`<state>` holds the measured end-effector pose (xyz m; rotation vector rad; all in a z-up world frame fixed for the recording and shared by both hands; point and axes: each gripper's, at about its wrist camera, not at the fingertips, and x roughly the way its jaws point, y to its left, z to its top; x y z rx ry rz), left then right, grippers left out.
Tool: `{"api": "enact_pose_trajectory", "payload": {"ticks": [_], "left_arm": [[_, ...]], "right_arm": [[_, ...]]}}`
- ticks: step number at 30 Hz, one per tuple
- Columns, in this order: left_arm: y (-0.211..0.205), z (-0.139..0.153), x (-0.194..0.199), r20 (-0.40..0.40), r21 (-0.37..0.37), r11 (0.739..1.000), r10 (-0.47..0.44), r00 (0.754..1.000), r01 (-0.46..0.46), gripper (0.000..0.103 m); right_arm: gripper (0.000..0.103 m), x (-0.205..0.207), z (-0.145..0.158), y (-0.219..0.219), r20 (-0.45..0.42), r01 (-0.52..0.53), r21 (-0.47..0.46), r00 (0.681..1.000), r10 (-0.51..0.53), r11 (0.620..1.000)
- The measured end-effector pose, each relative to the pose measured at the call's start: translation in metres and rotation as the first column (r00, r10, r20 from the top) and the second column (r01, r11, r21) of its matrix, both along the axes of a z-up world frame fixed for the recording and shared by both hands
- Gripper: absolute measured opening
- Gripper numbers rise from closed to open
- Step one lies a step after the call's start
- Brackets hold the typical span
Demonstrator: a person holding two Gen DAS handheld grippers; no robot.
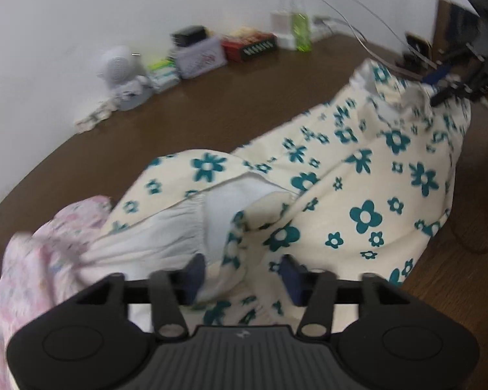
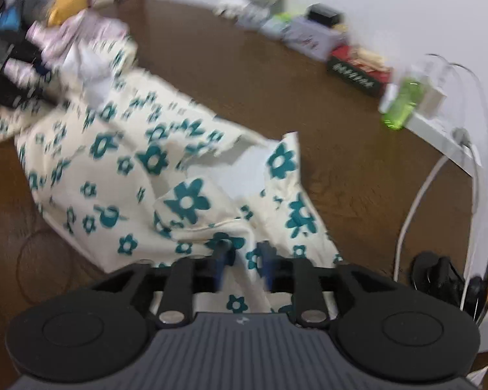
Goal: Fold clothes
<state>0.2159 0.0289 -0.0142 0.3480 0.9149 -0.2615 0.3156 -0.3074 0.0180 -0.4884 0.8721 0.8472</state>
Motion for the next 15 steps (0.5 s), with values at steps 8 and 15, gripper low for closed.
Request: {"api": "enact_pose_trajectory", "payload": {"ticks": [8, 15], "left_arm": [[0.040, 0.001, -0.060, -0.022, -0.072, 0.983, 0.166, 0.986, -0.167, 0.063], [0.060, -0.017, -0.076, -0.071, -0.113, 0.959, 0.255, 0.964, -0.262, 0.062]], "right_arm": [[0.062, -0.034, 0.009, -0.080, -0.014, 0.217, 0.207, 0.976, -0.219, 0.954], [0.062, -0.037, -0.027, -0.105, -0.149, 0.381, 0.321, 0.925, -0.351, 0.867]]}}
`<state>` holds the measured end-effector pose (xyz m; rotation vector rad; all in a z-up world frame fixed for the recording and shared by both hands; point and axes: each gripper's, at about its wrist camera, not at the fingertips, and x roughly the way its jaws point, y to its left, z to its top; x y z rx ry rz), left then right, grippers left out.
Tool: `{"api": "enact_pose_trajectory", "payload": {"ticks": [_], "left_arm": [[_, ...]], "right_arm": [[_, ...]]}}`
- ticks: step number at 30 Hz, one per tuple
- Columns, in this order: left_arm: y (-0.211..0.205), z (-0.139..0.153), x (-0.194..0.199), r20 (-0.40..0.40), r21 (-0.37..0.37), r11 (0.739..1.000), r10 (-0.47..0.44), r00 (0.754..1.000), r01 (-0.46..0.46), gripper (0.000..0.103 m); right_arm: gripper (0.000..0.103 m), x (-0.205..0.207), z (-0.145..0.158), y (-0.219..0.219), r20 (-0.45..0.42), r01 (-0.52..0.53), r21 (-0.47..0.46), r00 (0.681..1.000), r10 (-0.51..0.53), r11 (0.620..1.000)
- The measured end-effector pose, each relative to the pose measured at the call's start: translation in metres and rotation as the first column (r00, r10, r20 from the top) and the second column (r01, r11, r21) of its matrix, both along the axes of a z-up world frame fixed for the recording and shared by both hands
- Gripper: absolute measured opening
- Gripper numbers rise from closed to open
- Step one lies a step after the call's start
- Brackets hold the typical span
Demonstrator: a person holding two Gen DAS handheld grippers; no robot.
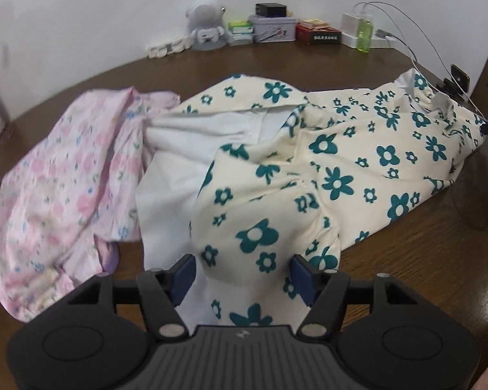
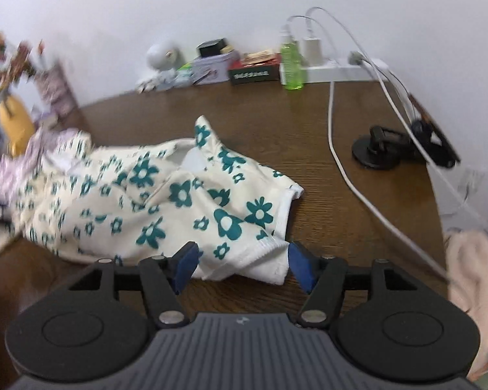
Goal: Fold clothes
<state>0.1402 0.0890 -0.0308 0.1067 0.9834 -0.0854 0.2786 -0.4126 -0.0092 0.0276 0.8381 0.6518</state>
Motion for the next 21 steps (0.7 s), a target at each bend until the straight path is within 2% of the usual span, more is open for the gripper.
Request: {"api": "enact_pose_trajectory", "payload": {"ticks": [1, 2, 3, 4, 7, 12, 16, 17, 18, 19, 20, 21], "left_arm": [[0.001, -0.002, 0.001, -0.002, -0.008, 1.000, 0.009, 1.000, -0.009, 0.060], [0.003, -0.004, 0.001, -0.002, -0.019, 1.000, 0.009, 1.000, -0.009, 0.042], [0.004, -0.005, 0.001, -0.003, -0.031, 0.999, 0.009, 1.000, -0.009, 0.014], [0.006, -0.006, 0.002, -0.008, -0.046, 0.999, 0.006, 1.000, -0.007, 0.004], [0.010, -0.002, 0.002, 0.005, -0.028, 1.000, -0.005, 1.000, 0.005, 0.004], [0.016, 0.009, 0.011, 0.041, 0.098, 0.995, -0.016, 0.999, 0.012, 0.004], [0.015, 0.002, 0.026, 0.019, 0.188, 0.982, -0.016, 1.000, 0.012, 0.005], [0.014, -0.001, 0.027, 0.004, 0.201, 0.980, -0.012, 1.000, 0.011, 0.012], [0.013, -0.003, 0.028, -0.007, 0.213, 0.977, -0.007, 1.000, 0.009, 0.013], [0.011, -0.002, 0.026, -0.002, 0.223, 0.975, 0.000, 1.000, 0.001, 0.023], [0.009, 0.003, 0.022, 0.013, 0.220, 0.975, 0.004, 1.000, -0.007, 0.041], [0.007, 0.008, 0.019, 0.031, 0.215, 0.976, 0.008, 0.999, -0.014, 0.054]], "right_arm": [[0.057, 0.001, -0.002, 0.001, -0.007, 0.010, 0.018, 1.000, -0.010, 1.000], [0.049, 0.002, -0.004, 0.003, -0.013, 0.013, 0.026, 1.000, -0.013, 1.000], [0.029, 0.002, -0.005, 0.005, -0.017, 0.015, 0.025, 1.000, -0.015, 1.000], [0.017, 0.003, -0.006, 0.007, -0.022, 0.017, 0.022, 1.000, -0.017, 1.000], [0.014, 0.001, -0.006, 0.010, -0.017, 0.026, 0.001, 1.000, -0.026, 1.000], [0.014, -0.001, -0.002, 0.011, -0.015, 0.060, -0.022, 0.998, -0.060, 0.998], [0.014, -0.004, 0.001, 0.018, -0.008, 0.084, -0.042, 0.996, -0.085, 0.996], [0.014, -0.005, 0.003, 0.018, -0.001, 0.088, -0.039, 0.996, -0.088, 0.995], [0.015, -0.007, 0.004, 0.018, 0.006, 0.092, -0.035, 0.996, -0.092, 0.995], [0.021, -0.009, 0.006, 0.018, 0.013, 0.095, -0.032, 0.995, -0.095, 0.995], [0.023, -0.011, 0.008, 0.018, 0.020, 0.099, -0.028, 0.995, -0.099, 0.995], [0.033, -0.013, 0.009, 0.018, 0.027, 0.103, -0.025, 0.994, -0.102, 0.994]]}}
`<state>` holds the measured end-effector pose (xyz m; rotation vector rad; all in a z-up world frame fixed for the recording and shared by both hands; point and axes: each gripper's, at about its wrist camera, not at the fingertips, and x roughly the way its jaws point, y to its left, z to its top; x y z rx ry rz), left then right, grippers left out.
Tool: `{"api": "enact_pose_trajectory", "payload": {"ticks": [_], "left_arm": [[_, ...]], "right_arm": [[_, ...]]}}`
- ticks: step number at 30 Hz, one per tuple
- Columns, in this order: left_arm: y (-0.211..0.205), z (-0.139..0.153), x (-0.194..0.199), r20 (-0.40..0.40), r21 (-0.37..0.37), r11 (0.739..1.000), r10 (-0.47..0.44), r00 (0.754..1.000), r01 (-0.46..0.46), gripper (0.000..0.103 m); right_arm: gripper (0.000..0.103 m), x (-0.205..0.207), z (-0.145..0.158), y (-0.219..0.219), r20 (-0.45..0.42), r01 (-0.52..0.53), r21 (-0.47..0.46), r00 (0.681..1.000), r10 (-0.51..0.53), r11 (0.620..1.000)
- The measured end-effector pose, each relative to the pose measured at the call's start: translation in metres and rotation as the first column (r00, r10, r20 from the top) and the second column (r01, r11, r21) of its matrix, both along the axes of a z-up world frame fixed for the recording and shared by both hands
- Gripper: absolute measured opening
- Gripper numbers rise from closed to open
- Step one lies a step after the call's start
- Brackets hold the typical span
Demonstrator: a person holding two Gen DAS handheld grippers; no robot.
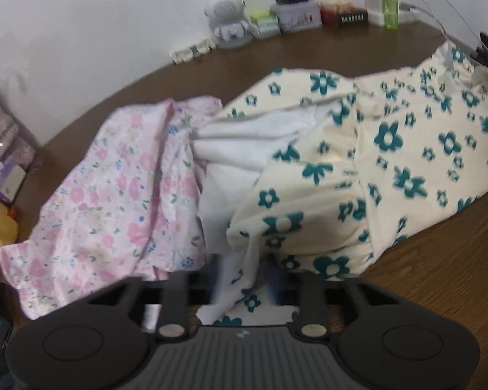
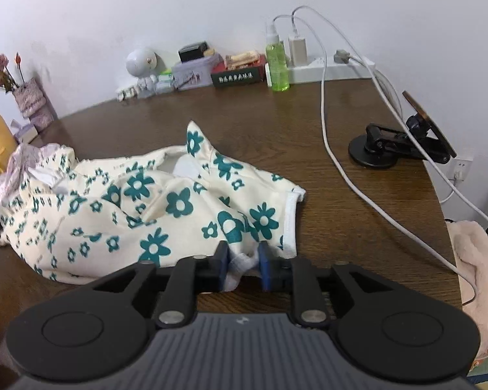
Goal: Fold clothes
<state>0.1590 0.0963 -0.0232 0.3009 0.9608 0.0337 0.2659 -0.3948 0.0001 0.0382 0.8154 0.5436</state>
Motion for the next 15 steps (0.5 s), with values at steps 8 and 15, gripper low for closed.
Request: {"api": "enact_pose_trajectory", "payload": {"ticks": [8, 15], "left_arm": [[-0.069, 0.050, 0.003, 0.188, -0.126, 0.965, -0.204, 0.961, 0.229, 0.058], [-0.170, 0.029, 0.064, 0.171, -0.189, 0.887, -0.392, 0.904, 0.421, 0.018]], "right_arm": [[0.036, -0.043, 0.026, 0.040, 0.093, -0.232, -0.066, 0.967, 0.238, 0.970], [0.034, -0.066, 0.003, 0.105, 0.042, -0.413, -0.249, 0.899, 0.436, 0.876]]}}
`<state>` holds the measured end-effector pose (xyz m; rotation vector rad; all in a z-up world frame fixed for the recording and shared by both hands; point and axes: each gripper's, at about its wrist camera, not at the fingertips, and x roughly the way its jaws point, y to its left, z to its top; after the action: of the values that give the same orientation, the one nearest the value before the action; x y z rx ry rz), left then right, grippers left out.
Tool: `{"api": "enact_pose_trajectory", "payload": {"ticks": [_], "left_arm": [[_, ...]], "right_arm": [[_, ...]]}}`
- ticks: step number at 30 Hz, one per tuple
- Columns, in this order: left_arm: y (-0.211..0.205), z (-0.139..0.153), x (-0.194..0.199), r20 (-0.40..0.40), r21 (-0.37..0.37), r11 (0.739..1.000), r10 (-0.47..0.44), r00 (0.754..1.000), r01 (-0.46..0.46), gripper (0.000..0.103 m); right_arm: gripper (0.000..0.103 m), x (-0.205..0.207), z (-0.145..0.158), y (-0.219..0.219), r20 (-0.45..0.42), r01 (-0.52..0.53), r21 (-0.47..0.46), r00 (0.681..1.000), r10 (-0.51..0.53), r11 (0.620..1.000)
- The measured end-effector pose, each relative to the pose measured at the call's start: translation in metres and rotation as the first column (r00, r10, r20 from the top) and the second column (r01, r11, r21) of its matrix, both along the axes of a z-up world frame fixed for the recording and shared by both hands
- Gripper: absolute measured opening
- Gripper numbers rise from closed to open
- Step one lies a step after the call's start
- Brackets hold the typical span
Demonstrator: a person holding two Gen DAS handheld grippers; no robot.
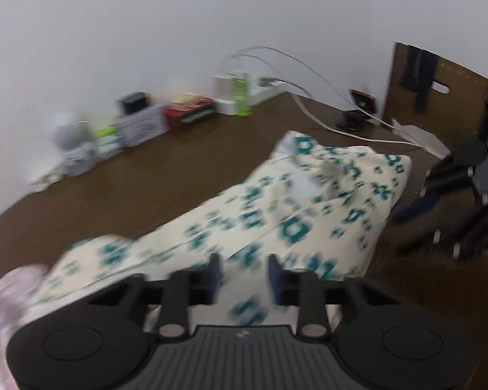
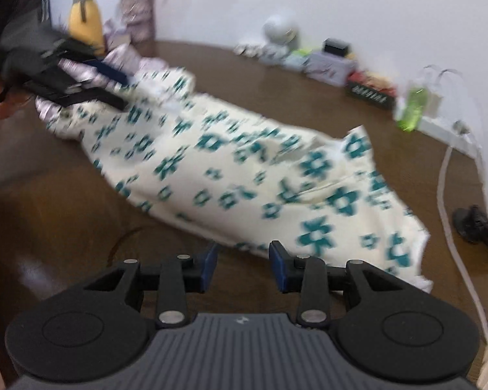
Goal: Fold clothes
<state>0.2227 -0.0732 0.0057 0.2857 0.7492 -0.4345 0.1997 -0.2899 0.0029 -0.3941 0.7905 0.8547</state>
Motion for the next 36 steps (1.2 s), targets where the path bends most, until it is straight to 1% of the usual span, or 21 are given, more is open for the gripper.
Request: {"api": "enact_pose_trajectory", "payload": {"ticks": [2, 4, 7, 9, 12, 15, 18, 19, 20, 21, 25, 29, 33, 35, 36], "left_arm": [[-0.015, -0.012, 0.013, -0.021, 0.007, 1.000, -0.017, 1.000, 0.017, 0.015], [-0.026, -0.027, 0.025, -0.048, 0.021, 1.000, -0.021, 0.999, 0.022, 0.014], [-0.028, -0.049, 0.041, -0.108, 0.024, 1.000, 0.005, 0.994, -0.003, 0.014], [-0.023, -0.050, 0.041, -0.101, 0.003, 1.000, 0.002, 0.995, -0.001, 0.014], [-0.021, -0.052, 0.039, -0.094, -0.003, 1.000, -0.006, 0.996, 0.005, 0.014], [-0.023, -0.053, 0.038, -0.081, 0.008, 1.000, -0.013, 0.997, 0.014, 0.014], [-0.024, -0.053, 0.036, -0.074, 0.013, 1.000, -0.017, 0.997, 0.018, 0.013], [-0.024, -0.052, 0.036, -0.074, 0.013, 1.000, -0.015, 0.997, 0.016, 0.013], [-0.025, -0.052, 0.036, -0.074, 0.014, 1.000, -0.013, 0.997, 0.014, 0.013], [-0.025, -0.052, 0.036, -0.074, 0.015, 1.000, -0.011, 0.997, 0.012, 0.013], [-0.025, -0.053, 0.035, -0.065, 0.019, 1.000, -0.003, 0.998, 0.004, 0.013], [-0.025, -0.053, 0.035, -0.055, 0.024, 1.000, 0.004, 0.998, -0.003, 0.013], [-0.025, -0.054, 0.035, -0.049, 0.029, 1.000, 0.005, 0.999, -0.004, 0.013], [-0.025, -0.055, 0.035, -0.047, 0.029, 1.000, 0.005, 0.999, -0.003, 0.013], [-0.025, -0.055, 0.035, -0.047, 0.029, 1.000, 0.004, 0.999, -0.003, 0.013]], "right_arm": [[0.033, -0.001, -0.006, 0.004, -0.009, 0.003, -0.013, 1.000, -0.004, 1.000], [0.031, 0.000, -0.009, 0.004, -0.008, 0.020, -0.002, 1.000, -0.020, 1.000], [0.031, 0.007, -0.012, 0.005, -0.015, 0.043, 0.027, 0.999, -0.043, 0.999], [0.031, 0.014, -0.013, 0.006, -0.021, 0.060, 0.041, 0.998, -0.059, 0.997], [0.031, 0.024, -0.015, 0.008, -0.031, 0.083, 0.059, 0.996, -0.081, 0.995], [0.031, 0.031, -0.018, 0.012, -0.040, 0.094, 0.062, 0.995, -0.091, 0.994], [0.031, 0.029, -0.020, 0.018, -0.016, 0.087, 0.041, 0.996, -0.086, 0.995], [0.029, 0.029, -0.020, 0.020, -0.016, 0.082, 0.034, 0.997, -0.082, 0.996], [0.024, 0.029, -0.019, 0.021, -0.016, 0.078, 0.026, 0.997, -0.077, 0.997], [0.000, 0.028, -0.019, 0.023, -0.016, 0.073, 0.019, 0.997, -0.073, 0.997], [0.000, 0.019, -0.013, 0.026, -0.006, 0.037, -0.039, 0.999, -0.038, 0.999], [0.000, 0.001, 0.002, 0.009, -0.030, 0.004, -0.040, 1.000, -0.005, 0.999], [0.000, -0.016, -0.002, 0.002, -0.080, -0.009, -0.049, 0.997, 0.005, 0.999], [0.000, -0.017, -0.001, -0.001, -0.073, 0.015, -0.027, 0.997, -0.017, 1.000], [0.004, -0.016, 0.001, -0.003, -0.065, 0.032, -0.011, 0.997, -0.033, 0.999]]}}
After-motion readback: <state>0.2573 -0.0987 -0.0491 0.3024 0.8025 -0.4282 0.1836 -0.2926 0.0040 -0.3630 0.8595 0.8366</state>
